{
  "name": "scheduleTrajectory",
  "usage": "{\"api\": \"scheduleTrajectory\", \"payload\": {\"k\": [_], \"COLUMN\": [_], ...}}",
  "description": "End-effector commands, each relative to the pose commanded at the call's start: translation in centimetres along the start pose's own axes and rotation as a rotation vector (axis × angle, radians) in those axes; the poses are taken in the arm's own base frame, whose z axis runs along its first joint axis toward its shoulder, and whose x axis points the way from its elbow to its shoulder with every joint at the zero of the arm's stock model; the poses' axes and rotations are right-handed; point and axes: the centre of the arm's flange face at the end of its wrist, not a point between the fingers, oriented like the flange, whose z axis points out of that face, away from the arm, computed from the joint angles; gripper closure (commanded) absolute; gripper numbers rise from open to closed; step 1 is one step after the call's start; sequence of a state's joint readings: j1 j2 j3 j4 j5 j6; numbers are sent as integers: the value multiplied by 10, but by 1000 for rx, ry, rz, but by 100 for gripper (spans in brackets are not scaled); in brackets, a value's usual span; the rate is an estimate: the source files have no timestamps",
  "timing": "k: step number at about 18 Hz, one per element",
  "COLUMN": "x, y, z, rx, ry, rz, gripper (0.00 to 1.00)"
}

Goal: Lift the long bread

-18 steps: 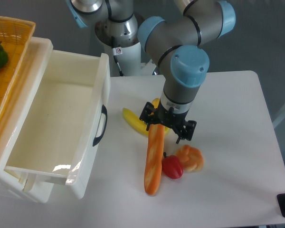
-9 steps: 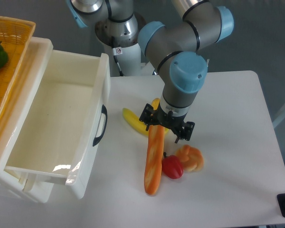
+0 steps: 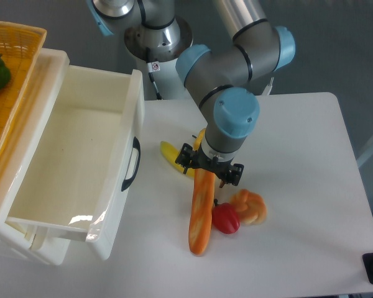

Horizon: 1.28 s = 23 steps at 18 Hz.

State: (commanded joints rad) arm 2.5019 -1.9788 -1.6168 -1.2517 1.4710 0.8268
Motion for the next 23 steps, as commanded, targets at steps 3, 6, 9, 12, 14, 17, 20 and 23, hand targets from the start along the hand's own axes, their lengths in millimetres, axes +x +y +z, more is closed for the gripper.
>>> {"api": "scheduleTrajectory", "payload": {"k": [3, 6, 9, 12, 14, 17, 20, 23], "x": [0, -6, -13, -21, -25, -27, -29, -29], "y": [-2, -5, -10, -8, -6, -6, -4, -2], "z": [8, 16, 26, 29, 28, 34, 41, 50], "rx": [-14, -20, -22, -24, -20, -29, -55, -76], "ry": [5, 11, 9, 0, -3, 3, -4, 0], "rz": [5, 4, 4, 0, -6, -8, -9, -7], "gripper": [0, 0, 0, 0, 0, 0, 0, 0]}}
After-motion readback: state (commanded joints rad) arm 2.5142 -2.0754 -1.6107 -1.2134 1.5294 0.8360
